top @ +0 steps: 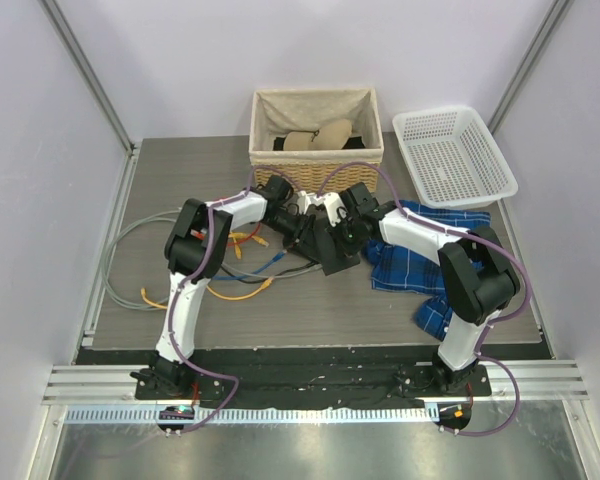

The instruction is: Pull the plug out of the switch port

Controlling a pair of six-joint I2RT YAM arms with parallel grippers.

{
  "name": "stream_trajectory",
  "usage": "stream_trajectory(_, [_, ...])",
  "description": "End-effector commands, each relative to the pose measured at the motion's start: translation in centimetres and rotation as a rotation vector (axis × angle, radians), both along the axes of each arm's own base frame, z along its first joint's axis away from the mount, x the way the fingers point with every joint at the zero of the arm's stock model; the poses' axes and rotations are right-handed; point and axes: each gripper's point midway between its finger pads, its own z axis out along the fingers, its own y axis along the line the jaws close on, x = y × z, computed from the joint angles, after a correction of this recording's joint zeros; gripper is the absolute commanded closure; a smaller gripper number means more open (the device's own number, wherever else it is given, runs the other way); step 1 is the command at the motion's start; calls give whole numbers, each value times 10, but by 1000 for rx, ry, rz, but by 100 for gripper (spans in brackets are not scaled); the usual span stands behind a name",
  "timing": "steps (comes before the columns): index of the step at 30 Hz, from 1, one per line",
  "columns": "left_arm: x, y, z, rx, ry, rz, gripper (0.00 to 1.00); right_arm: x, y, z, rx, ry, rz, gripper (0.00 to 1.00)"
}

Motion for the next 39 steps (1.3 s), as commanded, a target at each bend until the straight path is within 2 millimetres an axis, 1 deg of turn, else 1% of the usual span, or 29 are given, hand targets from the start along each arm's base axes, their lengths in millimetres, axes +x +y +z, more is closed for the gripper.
stream_trajectory(1, [-7,-4,-7,-8,4,-51,64,-6,-10,-17,-48,26,-2,99])
stream_trajectory(5, [-10,-5,-11,-8,13,-72,65,-8,-10,-18,-49,30,-1,99])
stream_trajectory(7, [-10,-3,-17,8,10,-74,69,-7,-10,-17,-48,27,-2,99])
stream_trajectory(9, [-10,-1,-20,16,13,-75,71,-7,-10,-18,-49,28,-2,99])
stream_trajectory(15, [-10,1,-24,28,-11,-86,76,-7,-11,-18,-49,31,-3,99])
stream_trajectory(16, [-11,1,-25,30,-19,-92,79,-7,-11,-19,-50,32,-3,99])
stream_trajectory(21, [-10,7,-35,71,-52,-98,85,-8,-10,-19,-48,35,-1,99])
stream_trajectory(25, [-16,8,-38,69,-45,-109,88,-9,-10,-22,-49,41,-2,99])
stream_trajectory(26, [-17,10,-40,57,-67,-128,88,-9,-10,-22,-49,41,0,99])
stream_trajectory(27, [-18,9,-37,36,-64,-135,87,-8,-9,-21,-48,38,0,99])
stream_trajectory(28, [-21,9,-38,30,-60,-141,84,-9,-10,-23,-50,42,0,99])
stream_trajectory(29, [-20,8,-38,24,-63,-143,83,-8,-9,-23,-48,42,1,99])
stream_trajectory(30, [-23,9,-38,16,-58,-149,79,-9,-9,-23,-49,44,-1,99])
stream_trajectory(33, [-21,11,-46,44,-63,-140,78,-8,-10,-23,-50,42,0,99])
stream_trajectory(35, [-18,12,-50,66,-71,-131,80,-9,-10,-23,-50,44,-1,99])
stream_trajectory(36, [-16,13,-52,79,-70,-123,85,-10,-11,-24,-52,49,-4,99])
stream_trajectory(38, [-16,13,-54,93,-62,-116,90,-9,-10,-24,-52,47,-1,99])
stream_trajectory(39, [-16,13,-54,95,-56,-113,96,-9,-10,-24,-52,49,-1,99])
